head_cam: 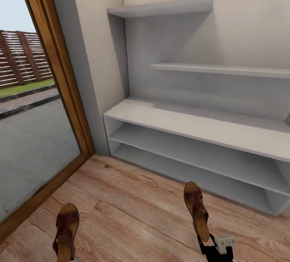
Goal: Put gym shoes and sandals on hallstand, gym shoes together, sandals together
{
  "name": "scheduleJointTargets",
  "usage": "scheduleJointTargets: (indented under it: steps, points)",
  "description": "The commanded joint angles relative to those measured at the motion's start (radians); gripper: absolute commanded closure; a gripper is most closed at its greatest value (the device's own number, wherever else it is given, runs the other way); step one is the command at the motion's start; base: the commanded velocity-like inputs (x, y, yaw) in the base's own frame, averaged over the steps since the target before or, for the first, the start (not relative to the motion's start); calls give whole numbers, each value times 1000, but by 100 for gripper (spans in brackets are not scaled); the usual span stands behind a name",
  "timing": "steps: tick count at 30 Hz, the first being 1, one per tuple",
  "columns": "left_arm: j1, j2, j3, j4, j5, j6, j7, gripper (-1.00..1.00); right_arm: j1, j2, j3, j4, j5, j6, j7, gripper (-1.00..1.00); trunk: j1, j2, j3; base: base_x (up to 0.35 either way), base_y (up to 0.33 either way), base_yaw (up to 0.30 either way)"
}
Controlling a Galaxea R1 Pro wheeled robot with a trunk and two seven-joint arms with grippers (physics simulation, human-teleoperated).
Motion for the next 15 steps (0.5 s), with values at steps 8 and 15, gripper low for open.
scheduleJointTargets:
  steps: [8,15]
  points:
    - [0,-1,5,0,-8,-3,-1,100,-1,1,-8,0,0,-3,10,100,0,0,-1,0,0,-275]
    - [0,-1,5,0,-8,-13,-1,100,-1,1,-8,0,0,-3,10,100,0,0,-1,-1,0,-275]
